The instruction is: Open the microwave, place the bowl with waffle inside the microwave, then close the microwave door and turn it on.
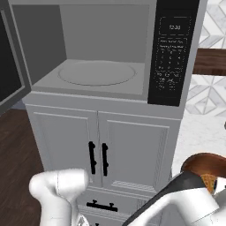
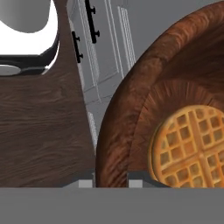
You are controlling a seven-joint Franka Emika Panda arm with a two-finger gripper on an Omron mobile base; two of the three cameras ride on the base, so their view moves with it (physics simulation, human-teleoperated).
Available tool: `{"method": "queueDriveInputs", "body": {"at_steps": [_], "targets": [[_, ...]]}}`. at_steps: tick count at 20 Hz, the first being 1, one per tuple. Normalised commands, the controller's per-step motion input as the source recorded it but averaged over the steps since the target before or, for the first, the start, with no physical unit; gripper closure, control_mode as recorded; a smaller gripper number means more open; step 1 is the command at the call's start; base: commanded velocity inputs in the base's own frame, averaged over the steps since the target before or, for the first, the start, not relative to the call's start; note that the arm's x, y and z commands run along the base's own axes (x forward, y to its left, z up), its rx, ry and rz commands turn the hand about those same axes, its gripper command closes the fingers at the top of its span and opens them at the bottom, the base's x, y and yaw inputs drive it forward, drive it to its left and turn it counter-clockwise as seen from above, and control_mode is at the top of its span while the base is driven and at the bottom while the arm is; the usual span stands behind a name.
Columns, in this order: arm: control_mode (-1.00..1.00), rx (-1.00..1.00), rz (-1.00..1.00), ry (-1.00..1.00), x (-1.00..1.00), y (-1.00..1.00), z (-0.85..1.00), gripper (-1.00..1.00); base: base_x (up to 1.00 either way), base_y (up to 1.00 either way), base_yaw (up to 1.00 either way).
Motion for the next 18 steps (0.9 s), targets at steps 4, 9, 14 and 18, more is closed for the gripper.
{"method": "queueDriveInputs", "body": {"at_steps": [4, 9, 14, 18], "targets": [[-1.0, -0.23, -0.21, 0.0, 0.0, 1.0, 0.43, 1.0, 0.0, 0.0, 0.0], [-1.0, -0.11, -0.17, -0.02, -0.01, 1.0, 0.64, 1.0, 0.0, 0.0, 0.0], [-1.0, -0.02, -0.05, 0.0, -0.14, 1.0, 0.85, 1.0, 0.0, 0.0, 0.0], [-1.0, 0.0, 0.02, 0.0, -0.26, 1.0, 0.82, 1.0, 0.0, 0.0, 0.0]]}}
